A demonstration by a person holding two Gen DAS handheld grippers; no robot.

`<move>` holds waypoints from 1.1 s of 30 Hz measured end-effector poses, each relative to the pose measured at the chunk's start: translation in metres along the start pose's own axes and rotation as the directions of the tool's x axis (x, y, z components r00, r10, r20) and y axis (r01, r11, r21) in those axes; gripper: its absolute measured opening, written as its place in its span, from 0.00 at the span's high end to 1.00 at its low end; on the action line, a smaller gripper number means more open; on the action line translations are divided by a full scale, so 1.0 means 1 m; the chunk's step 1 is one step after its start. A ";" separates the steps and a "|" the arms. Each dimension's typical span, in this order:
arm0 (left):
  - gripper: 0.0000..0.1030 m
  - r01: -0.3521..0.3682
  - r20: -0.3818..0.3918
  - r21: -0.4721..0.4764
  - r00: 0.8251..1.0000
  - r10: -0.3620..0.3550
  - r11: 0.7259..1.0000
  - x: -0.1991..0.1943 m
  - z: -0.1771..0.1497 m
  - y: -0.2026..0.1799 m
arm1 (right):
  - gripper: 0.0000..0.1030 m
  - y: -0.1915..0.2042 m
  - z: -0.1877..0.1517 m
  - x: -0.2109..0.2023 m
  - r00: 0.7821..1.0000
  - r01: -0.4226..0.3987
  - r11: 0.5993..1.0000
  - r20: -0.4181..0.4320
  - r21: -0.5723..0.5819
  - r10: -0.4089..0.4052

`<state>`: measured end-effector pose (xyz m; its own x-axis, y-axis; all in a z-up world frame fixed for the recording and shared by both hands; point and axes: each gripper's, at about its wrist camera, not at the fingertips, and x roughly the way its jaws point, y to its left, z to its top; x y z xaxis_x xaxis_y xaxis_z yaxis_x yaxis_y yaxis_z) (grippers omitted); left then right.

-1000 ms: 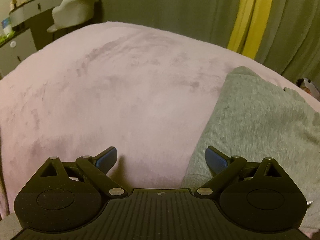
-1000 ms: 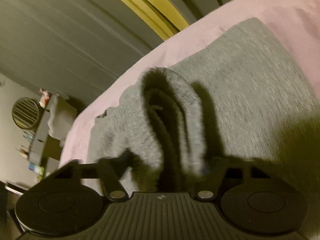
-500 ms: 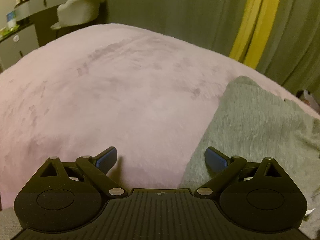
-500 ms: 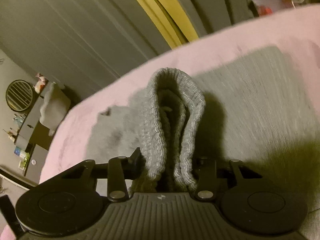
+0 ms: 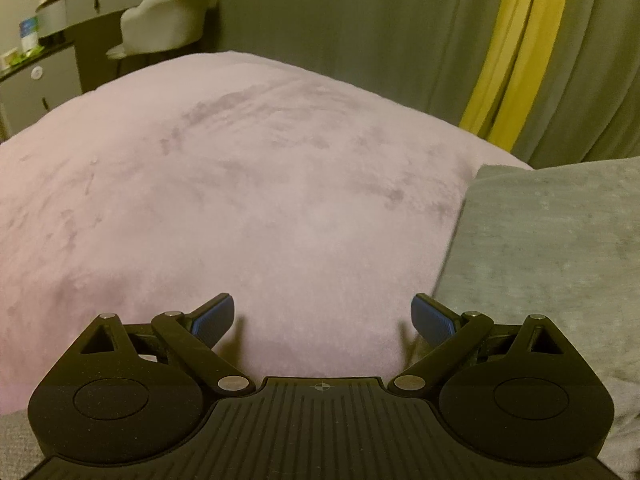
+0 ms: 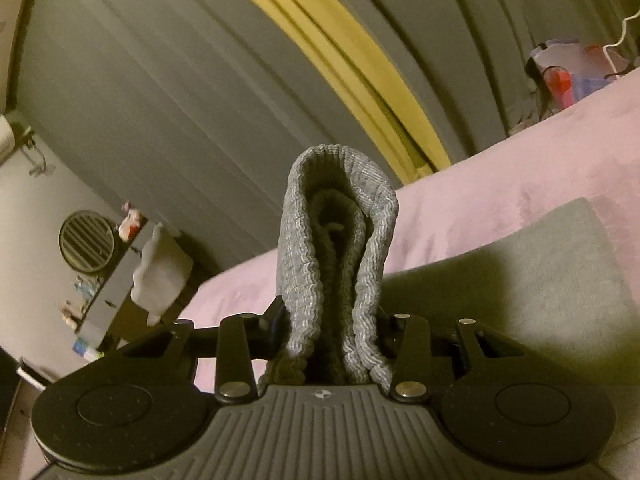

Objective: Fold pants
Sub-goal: 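Close the right tool on the waistband and lift it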

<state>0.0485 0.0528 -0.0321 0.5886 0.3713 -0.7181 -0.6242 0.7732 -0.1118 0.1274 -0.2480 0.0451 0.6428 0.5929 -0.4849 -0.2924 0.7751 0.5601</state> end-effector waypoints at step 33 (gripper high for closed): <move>0.04 -0.001 -0.026 0.057 1.000 0.003 0.998 0.009 -0.002 -0.011 | 0.61 -0.106 -0.025 -0.026 0.989 0.144 0.972 -0.004 0.184 -0.145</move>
<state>0.0596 0.0472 -0.0387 0.5736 0.3601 -0.7358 -0.5945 0.8009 -0.0715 0.1237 -0.3400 -0.0179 0.6756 0.4748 -0.5640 -0.0614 0.7986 0.5987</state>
